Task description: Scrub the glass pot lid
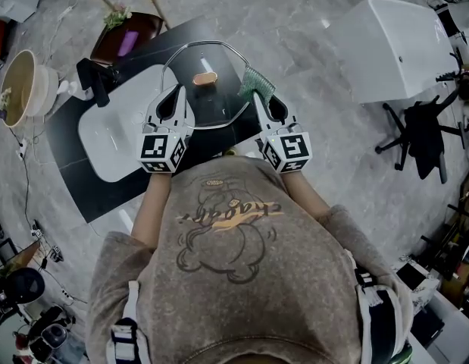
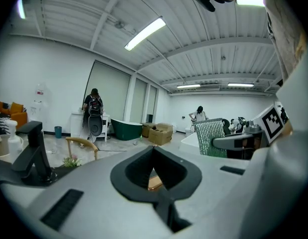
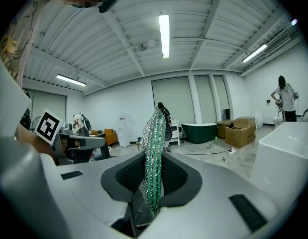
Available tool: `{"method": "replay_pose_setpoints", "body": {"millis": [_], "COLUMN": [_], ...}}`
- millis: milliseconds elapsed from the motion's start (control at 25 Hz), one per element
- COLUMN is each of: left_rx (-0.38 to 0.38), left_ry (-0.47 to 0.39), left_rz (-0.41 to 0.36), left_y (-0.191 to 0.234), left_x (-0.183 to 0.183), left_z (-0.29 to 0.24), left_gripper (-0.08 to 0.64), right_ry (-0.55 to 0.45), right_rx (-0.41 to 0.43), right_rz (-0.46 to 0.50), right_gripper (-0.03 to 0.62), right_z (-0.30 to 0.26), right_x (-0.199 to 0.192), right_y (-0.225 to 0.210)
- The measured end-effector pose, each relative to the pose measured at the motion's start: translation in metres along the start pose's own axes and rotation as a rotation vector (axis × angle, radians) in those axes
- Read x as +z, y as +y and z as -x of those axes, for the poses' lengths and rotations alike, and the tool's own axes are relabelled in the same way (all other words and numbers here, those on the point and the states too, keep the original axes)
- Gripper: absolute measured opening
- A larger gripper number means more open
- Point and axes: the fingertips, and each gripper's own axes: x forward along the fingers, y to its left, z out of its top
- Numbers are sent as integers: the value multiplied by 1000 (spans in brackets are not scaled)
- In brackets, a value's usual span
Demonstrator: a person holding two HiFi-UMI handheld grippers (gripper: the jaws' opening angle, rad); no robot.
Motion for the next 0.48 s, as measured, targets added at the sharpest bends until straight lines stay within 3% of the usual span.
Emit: {"method": "replay_pose_setpoints", "body": {"millis": [480], "left_rx": [14], "left_ry": [-8], "left_rz": [14], "left_y": [-3], "left_x": [-2], "left_z": [4], "left_gripper": [9], "right_ry": [-4], "right_rx": [-4], "right_rz": [-29], "right_gripper": [84], "right_z": [-1], "right_x": [0], "right_y": [-2]}}
